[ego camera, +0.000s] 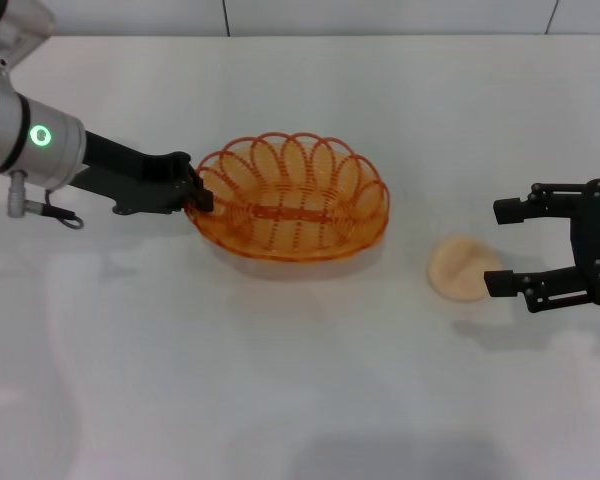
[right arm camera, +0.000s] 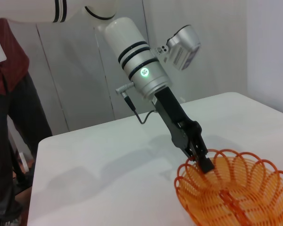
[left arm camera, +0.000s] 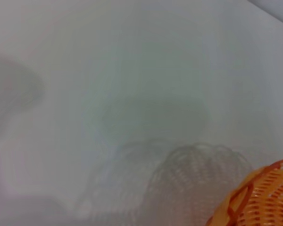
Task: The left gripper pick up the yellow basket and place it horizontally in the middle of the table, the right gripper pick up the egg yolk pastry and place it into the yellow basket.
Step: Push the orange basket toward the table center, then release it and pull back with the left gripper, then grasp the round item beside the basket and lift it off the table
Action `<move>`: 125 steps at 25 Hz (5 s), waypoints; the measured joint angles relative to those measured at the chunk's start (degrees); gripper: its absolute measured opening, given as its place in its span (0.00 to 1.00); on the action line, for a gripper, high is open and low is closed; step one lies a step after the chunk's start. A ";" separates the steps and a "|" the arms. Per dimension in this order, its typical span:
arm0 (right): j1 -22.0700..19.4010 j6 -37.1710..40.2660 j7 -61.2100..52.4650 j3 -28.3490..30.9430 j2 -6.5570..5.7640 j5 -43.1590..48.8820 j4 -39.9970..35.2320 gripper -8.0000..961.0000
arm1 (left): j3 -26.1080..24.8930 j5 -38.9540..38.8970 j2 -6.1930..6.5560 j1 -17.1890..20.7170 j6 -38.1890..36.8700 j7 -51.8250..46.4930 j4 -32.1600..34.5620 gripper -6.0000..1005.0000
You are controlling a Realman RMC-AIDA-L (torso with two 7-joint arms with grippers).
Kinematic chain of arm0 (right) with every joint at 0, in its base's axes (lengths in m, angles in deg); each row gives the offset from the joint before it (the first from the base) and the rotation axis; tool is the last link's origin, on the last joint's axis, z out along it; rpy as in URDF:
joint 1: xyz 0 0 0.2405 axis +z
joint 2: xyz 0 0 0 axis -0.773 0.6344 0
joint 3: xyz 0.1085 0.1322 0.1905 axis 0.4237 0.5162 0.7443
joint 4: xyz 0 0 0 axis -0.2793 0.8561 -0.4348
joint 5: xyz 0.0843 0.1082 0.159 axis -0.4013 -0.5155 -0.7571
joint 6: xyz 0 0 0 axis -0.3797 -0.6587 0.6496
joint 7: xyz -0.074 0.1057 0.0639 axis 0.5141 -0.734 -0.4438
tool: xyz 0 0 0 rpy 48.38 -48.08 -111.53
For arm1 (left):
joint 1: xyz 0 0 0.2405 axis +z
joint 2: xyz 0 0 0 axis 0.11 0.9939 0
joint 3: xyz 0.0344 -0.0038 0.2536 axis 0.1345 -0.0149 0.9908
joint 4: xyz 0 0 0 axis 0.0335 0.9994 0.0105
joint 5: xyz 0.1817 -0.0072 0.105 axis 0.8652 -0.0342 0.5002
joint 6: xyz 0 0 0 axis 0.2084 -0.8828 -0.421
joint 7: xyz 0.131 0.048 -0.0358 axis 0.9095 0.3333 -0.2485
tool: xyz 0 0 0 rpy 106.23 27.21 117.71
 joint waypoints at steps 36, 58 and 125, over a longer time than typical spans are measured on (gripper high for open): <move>0.42 1.08 -0.01 0.04 0.08 -0.06 0.07 0.88 | 0.00 -1.63 -0.33 0.25 2.90 0.00 -3.82 0.09; 0.87 1.19 -0.08 0.09 0.06 0.00 0.22 0.88 | 0.09 0.20 1.01 -0.17 1.61 -1.82 -3.82 0.14; 5.33 -15.93 -8.99 -7.80 0.49 5.82 3.12 0.88 | 11.98 -10.17 3.41 9.25 -21.43 45.14 22.82 0.89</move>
